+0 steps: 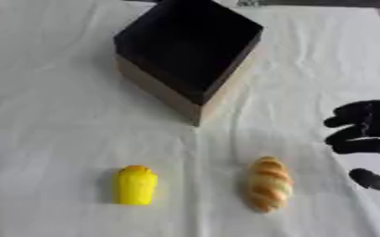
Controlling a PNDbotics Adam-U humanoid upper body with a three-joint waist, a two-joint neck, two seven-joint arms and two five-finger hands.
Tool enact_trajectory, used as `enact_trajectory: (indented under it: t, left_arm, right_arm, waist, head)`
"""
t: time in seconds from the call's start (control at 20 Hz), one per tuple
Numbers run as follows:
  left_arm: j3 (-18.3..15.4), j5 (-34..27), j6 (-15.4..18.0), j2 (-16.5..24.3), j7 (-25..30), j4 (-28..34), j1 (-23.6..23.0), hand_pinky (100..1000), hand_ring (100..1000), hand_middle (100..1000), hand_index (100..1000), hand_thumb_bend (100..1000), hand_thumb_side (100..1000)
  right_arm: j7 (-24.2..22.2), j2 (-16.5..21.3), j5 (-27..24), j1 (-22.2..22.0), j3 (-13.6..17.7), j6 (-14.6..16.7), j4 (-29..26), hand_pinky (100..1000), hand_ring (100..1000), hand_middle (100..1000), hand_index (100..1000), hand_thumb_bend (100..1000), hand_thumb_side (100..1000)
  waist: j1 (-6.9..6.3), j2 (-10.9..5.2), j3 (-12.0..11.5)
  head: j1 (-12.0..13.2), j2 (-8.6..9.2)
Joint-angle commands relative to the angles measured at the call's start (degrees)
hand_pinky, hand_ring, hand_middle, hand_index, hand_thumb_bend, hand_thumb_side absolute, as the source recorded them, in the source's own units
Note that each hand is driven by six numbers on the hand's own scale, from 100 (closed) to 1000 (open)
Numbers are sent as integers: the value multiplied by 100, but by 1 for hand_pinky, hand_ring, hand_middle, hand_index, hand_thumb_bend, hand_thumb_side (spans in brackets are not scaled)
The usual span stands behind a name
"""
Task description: Pick up objects on the table and place them in the box.
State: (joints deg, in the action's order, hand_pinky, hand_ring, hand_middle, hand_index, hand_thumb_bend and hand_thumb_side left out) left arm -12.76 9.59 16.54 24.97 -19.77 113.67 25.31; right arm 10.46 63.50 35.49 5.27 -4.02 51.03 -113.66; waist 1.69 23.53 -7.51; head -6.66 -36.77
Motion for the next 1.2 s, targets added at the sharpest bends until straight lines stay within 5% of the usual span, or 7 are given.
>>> enact_trajectory:
  t: [0.05,0.25,0.5,0.65,0.75,1.2]
  left_arm:
    - [9,-52,8,155,41,92,25,832,821,786,889,305,537]
    - [17,-100,10,146,72,92,16,832,821,786,888,304,539]
    - [31,-151,8,134,107,92,14,832,821,786,886,300,543]
    - [36,-180,8,126,123,92,16,831,821,786,886,300,543]
    - [41,-196,8,123,135,92,14,831,821,787,886,299,545]
    - [68,-264,-8,81,200,92,3,831,820,786,884,290,553]
  right_arm:
    - [-81,276,-37,277,-137,-16,-93,870,892,792,933,200,106]
    - [-483,339,-40,628,-338,-20,-93,877,901,799,934,347,152]
    - [-1093,332,-173,872,-585,-108,-93,907,918,771,924,411,100]
    - [-1501,330,-466,1009,-747,-187,-93,924,923,756,913,444,326]
    - [-1770,321,-704,1108,-850,-278,-93,930,925,750,910,448,357]
    - [-2831,141,-1434,1605,-1200,-501,-93,943,928,743,918,439,277]
  waist:
    - [-18,-160,-25]
    - [-16,-172,-58]
    - [11,-184,-98]
    - [22,-191,-125]
    - [32,-197,-143]
    - [90,-225,-194]
  head:
    - [-62,-34]
    - [-104,-41]
    - [-128,-56]
    - [-142,-67]
    - [-156,-81]
    - [-211,-126]
